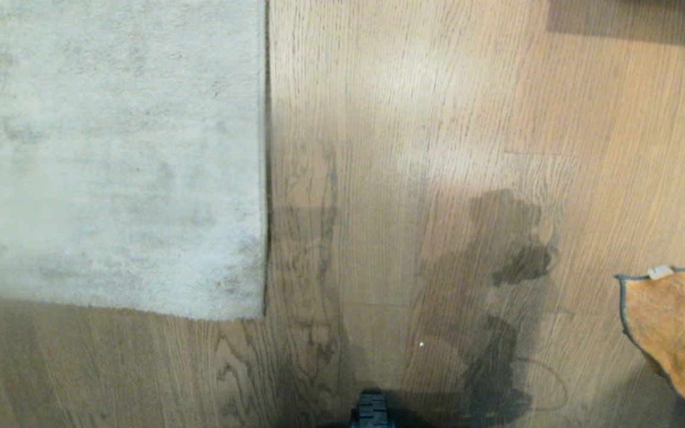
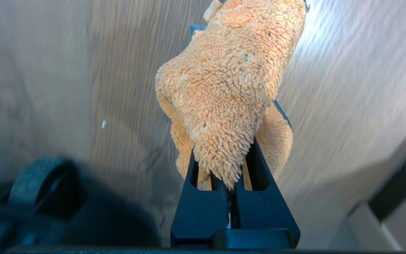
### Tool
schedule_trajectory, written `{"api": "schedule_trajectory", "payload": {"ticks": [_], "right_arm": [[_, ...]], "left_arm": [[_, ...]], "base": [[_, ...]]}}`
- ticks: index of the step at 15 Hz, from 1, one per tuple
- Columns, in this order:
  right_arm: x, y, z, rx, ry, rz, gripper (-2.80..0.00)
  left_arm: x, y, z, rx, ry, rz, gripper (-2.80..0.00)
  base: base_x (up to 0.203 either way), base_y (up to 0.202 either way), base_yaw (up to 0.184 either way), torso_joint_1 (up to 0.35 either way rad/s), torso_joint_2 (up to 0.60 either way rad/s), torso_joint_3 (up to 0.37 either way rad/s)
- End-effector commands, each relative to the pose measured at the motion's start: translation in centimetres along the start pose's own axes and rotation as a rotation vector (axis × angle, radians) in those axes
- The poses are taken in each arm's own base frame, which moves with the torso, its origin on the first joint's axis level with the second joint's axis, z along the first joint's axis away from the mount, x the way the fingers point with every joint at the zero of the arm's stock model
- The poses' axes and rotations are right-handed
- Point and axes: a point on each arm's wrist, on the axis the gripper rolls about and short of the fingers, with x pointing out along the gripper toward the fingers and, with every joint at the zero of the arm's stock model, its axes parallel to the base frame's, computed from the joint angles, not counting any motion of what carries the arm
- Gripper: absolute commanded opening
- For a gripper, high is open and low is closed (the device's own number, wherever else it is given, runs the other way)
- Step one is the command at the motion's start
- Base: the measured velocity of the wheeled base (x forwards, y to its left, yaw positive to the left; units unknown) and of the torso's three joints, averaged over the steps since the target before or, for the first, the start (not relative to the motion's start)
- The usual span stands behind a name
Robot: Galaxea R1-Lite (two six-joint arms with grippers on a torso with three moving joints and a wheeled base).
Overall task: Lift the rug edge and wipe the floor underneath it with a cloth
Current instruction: Put down the rag
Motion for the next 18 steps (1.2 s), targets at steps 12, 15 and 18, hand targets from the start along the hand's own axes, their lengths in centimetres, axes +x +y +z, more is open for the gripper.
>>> {"api": "schedule_trajectory", "payload": {"ticks": [12, 15, 18], "right_arm": [[18.2, -4.6, 3.3, 0.056, -0.084, -0.129, -2.8], [21.0, -6.5, 4.2, 0.046, -0.151, -0.183, -2.8], [22.5, -8.8, 4.8, 0.037, -0.183, -0.249, -2.8]], "left_arm": [[0.0, 0.0, 0.0, 0.0, -0.001, 0.0, -2.8], [0.0, 0.0, 0.0, 0.001, -0.001, 0.0, -2.8], [0.0, 0.0, 0.0, 0.001, -0.001, 0.0, -2.8]], "base": [[0.0, 0.0, 0.0, 0.0, 0.0, 0.0], [0.0, 0.0, 0.0, 0.0, 0.0, 0.0], [0.0, 0.0, 0.0, 0.0, 0.0, 0.0]]}}
